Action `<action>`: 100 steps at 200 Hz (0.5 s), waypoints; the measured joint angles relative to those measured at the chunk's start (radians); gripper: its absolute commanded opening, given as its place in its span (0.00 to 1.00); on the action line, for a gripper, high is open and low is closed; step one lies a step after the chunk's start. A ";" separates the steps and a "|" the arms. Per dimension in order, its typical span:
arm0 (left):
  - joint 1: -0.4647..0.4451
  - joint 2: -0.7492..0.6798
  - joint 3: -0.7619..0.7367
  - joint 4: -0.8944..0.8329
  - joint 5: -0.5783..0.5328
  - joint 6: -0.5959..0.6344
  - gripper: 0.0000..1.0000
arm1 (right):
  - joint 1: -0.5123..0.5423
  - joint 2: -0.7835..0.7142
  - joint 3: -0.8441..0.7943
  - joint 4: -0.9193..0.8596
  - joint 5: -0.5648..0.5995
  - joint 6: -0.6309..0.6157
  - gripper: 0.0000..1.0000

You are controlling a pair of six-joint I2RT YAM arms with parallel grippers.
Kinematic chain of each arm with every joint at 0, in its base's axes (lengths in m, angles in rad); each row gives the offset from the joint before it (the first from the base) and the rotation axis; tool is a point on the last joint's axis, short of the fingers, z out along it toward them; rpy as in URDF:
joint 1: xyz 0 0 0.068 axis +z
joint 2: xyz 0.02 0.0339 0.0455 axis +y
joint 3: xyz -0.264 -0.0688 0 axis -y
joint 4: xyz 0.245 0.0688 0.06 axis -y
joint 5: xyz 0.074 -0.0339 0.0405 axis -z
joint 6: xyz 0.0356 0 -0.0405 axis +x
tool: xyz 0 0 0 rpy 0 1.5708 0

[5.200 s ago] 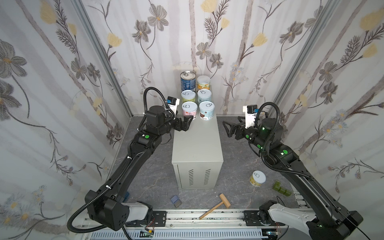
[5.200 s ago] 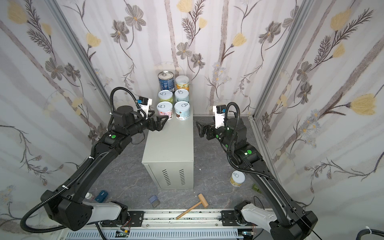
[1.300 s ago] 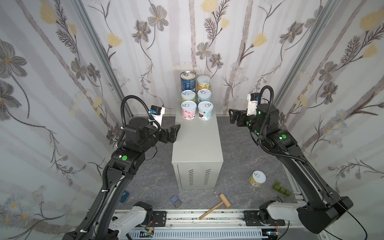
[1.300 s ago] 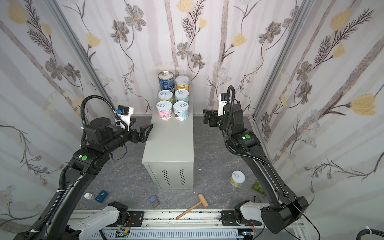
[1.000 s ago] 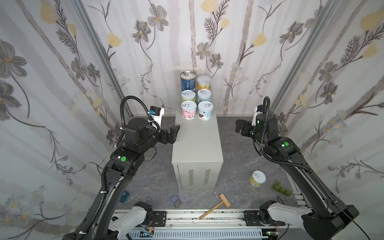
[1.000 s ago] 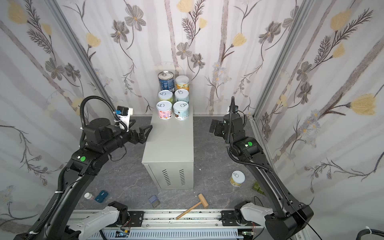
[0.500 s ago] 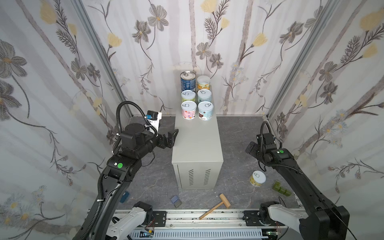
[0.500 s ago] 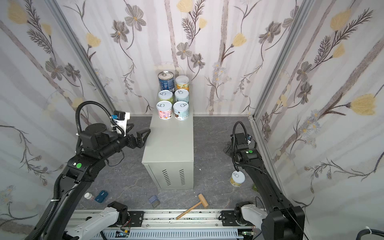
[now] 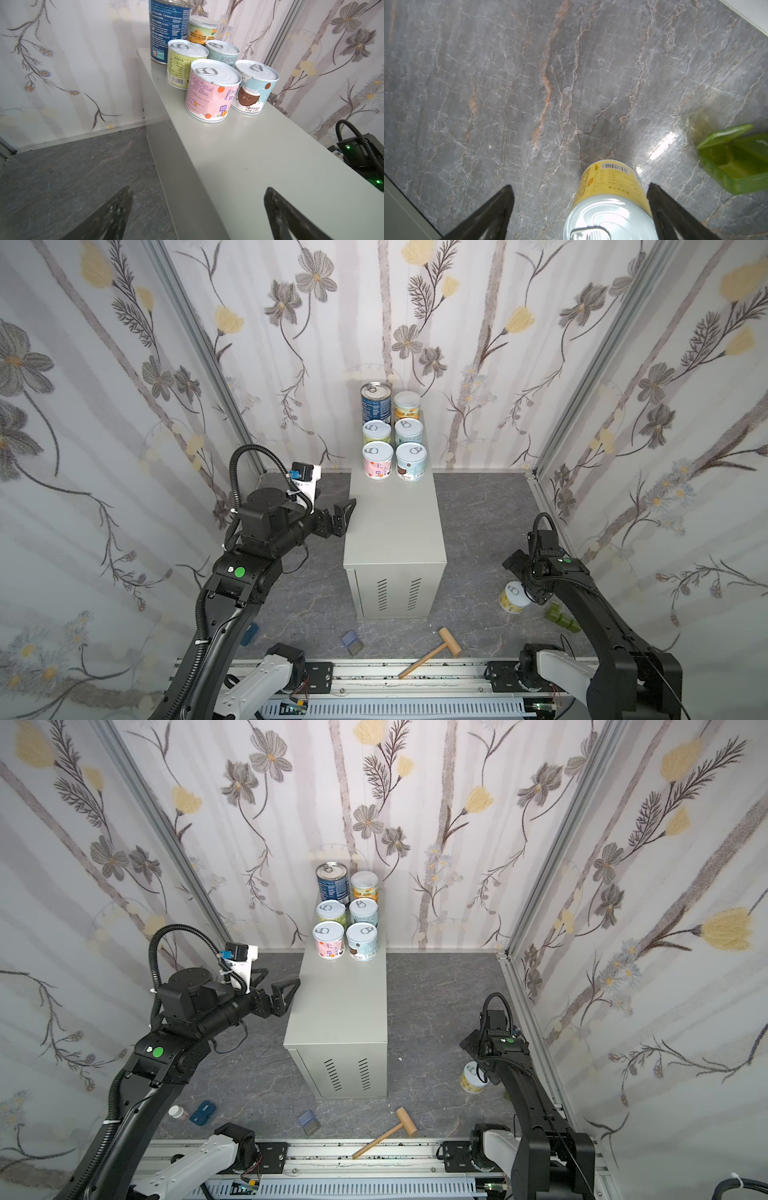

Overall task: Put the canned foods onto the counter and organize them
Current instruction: 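Lower the right gripper over the yellow-label floor can and grasp it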

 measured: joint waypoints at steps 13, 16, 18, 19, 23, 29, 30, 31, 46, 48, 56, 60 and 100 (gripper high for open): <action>0.003 0.000 0.000 0.003 0.006 -0.001 1.00 | -0.015 0.003 -0.008 -0.002 0.001 0.003 1.00; 0.003 0.000 0.000 0.003 0.006 -0.001 1.00 | -0.018 0.003 -0.010 -0.002 0.002 0.003 1.00; 0.003 0.000 0.000 0.003 0.006 -0.002 1.00 | -0.020 0.003 -0.011 -0.002 0.002 0.003 1.00; 0.003 0.000 0.000 0.003 0.006 -0.002 1.00 | -0.021 0.003 -0.012 -0.002 0.002 0.003 1.00; 0.004 0.000 0.000 0.003 0.006 -0.003 1.00 | -0.023 0.003 -0.014 -0.002 0.002 0.003 1.00; 0.005 0.001 0.000 0.003 0.007 -0.003 1.00 | -0.024 0.003 -0.018 0.002 0.000 0.003 1.00; 0.005 0.001 0.000 0.003 0.007 -0.003 1.00 | -0.024 0.003 -0.018 0.002 0.000 0.003 1.00; 0.005 0.001 0.000 0.003 0.007 -0.003 1.00 | -0.024 0.003 -0.019 0.003 0.000 0.003 1.00; 0.008 0.002 -0.002 0.005 0.014 -0.004 1.00 | -0.024 0.003 -0.035 0.014 -0.019 0.003 1.00; 0.008 0.002 -0.002 0.005 0.014 -0.004 1.00 | -0.024 0.003 -0.038 0.015 -0.025 0.002 1.00; 0.009 0.002 -0.003 0.006 0.014 -0.005 1.00 | -0.024 0.003 -0.051 0.021 -0.040 0.003 1.00; 0.010 0.002 -0.004 0.007 0.014 -0.005 1.00 | -0.024 0.003 -0.056 0.023 -0.046 0.002 1.00; 0.015 0.002 -0.011 0.017 0.021 -0.015 1.00 | -0.005 -0.033 -0.111 0.062 -0.095 0.006 0.90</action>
